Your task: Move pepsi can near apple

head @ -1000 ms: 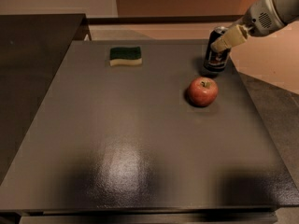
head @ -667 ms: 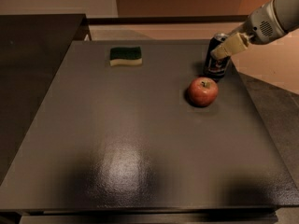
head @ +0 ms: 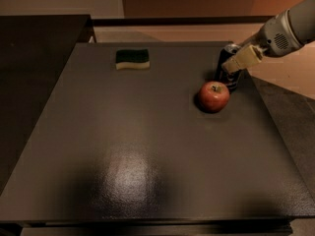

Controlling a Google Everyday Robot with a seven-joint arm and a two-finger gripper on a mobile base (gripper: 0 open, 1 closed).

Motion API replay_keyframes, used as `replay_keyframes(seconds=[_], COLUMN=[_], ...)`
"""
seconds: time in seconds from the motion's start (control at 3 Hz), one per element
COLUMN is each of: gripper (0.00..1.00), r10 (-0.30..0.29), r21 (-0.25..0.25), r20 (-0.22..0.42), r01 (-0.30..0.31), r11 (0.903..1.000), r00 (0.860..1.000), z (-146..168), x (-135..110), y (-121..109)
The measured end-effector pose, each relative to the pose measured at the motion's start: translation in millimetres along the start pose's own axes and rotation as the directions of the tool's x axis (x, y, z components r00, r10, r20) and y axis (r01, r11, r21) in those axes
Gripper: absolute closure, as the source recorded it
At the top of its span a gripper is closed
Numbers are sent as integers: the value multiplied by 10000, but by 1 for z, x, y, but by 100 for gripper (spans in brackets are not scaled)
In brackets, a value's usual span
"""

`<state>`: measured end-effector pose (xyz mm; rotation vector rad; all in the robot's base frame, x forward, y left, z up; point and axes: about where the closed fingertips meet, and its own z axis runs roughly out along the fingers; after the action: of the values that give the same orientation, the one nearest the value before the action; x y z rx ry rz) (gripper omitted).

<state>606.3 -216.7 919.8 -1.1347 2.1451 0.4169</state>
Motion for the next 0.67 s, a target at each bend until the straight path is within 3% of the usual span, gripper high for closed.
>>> replay_keyframes(seconds=[0.67], gripper=[35], r10=[-170], r21=[-173], r20=[-61], r01=[169], r11=[9997], r00=[9998], z=[4], x=[4], y=[8])
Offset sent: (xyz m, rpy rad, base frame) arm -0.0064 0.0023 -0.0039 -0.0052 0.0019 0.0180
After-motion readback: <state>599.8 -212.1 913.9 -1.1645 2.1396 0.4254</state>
